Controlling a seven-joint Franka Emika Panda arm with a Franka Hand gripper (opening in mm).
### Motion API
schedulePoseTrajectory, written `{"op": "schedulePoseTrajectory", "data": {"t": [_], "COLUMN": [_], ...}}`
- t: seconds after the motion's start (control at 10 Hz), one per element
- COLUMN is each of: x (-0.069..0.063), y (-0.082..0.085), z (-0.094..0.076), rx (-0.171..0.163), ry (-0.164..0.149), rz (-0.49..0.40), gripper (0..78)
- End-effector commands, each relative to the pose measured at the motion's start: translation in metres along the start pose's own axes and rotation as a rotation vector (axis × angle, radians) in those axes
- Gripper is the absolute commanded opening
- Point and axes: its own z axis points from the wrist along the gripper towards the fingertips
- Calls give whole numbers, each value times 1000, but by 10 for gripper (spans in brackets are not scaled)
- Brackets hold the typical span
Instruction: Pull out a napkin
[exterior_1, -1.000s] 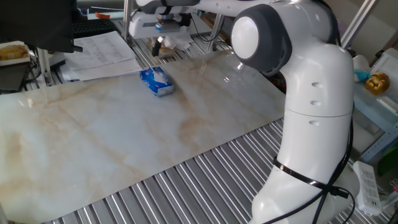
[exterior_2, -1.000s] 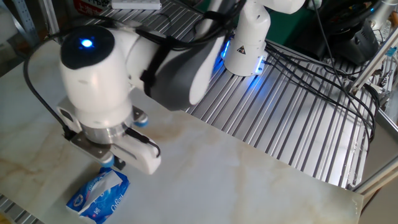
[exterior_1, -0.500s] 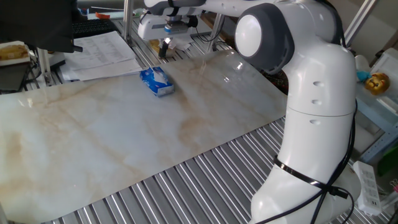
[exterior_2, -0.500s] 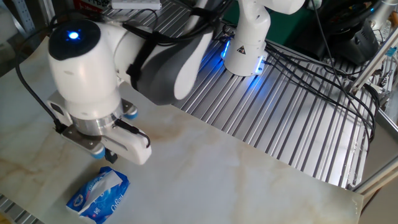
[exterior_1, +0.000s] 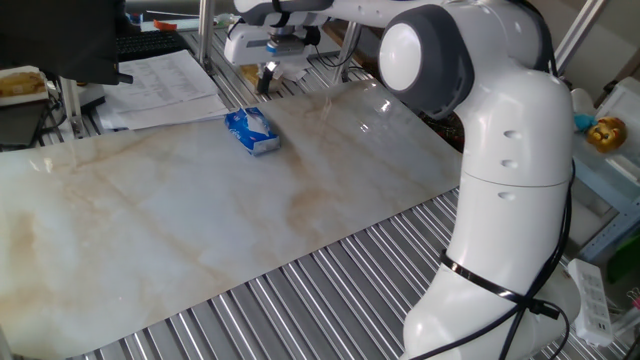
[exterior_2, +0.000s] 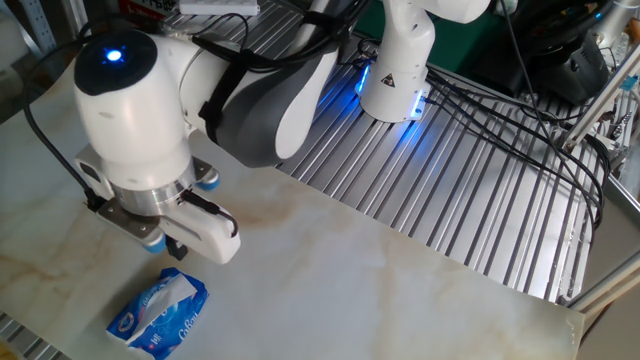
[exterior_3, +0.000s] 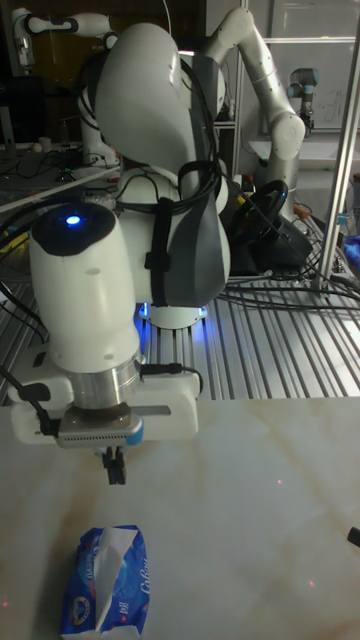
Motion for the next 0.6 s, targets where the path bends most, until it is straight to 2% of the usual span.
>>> {"op": "schedulePoseTrajectory", "data": {"t": [0.1,0.6], "x": [0,4], "y": [-1,-13], "z": [-2,-1], "rx": [4,-2], "ry": [3,-4], "rz": [16,-17], "gripper": [0,0]}}
